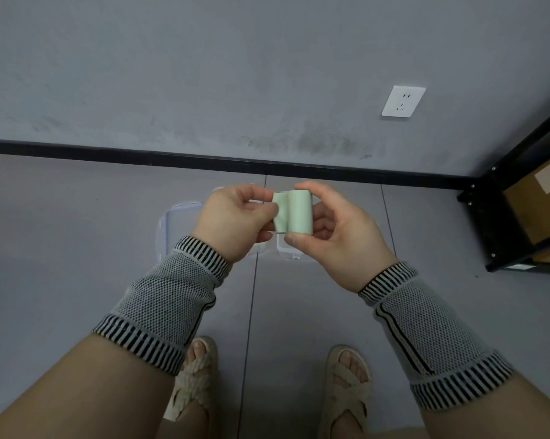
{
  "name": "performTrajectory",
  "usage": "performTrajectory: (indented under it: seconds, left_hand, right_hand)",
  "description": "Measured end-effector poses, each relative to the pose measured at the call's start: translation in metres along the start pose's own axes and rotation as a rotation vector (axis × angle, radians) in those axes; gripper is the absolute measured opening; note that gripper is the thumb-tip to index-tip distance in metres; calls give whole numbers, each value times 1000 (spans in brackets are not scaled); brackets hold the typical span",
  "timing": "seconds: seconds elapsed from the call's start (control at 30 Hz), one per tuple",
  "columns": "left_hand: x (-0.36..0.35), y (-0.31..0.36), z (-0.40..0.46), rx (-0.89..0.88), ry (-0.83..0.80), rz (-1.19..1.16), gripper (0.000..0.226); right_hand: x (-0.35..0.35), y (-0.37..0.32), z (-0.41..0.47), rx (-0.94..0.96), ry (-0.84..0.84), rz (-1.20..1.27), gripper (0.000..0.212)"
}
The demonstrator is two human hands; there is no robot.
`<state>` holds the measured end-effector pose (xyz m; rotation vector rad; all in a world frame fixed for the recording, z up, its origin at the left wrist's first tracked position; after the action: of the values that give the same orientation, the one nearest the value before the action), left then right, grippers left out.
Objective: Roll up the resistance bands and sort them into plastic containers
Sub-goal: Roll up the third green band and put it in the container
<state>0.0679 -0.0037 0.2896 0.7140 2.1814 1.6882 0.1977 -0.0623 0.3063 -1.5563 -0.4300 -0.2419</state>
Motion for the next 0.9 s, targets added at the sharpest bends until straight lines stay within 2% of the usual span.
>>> performTrajectory:
  seconds: [0.17, 0.43, 0.67, 0.73, 0.8, 0.9]
  left_hand:
    - [4, -2, 0, 12, 6, -54, 12]
    - [-11, -1, 0, 3, -48, -32, 3]
    - [-10, -3, 0, 9, -38, -157, 17]
    - [-7, -1, 0, -2, -21, -197, 22]
    - [-5, 1, -1, -29, -14, -231, 27]
    - [-7, 2, -1, -54, -42, -263, 31]
  right_hand:
    - [1, -1, 0, 12, -48, 104, 58]
    - [-3, 4, 2, -3, -58, -52, 73]
    - [-9, 4, 4, -10, -87, -103, 77]
    - [-5, 7, 2, -30, -35, -1, 77]
    - [3, 14, 0, -82, 58, 137, 65]
    - [8, 23, -2, -156, 150, 297, 36]
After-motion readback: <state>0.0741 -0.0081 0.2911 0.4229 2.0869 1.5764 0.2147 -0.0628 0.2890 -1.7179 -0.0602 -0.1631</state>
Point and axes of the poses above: each hand's wrist, its own z-axis towards the middle knuckle, its own x-axis out of the back of the hand, y = z × x, the point moved 9 cm from there along z, towards the middle knuckle, and after that the axes turned 14 degrees about -y, right-handed, at the moved point
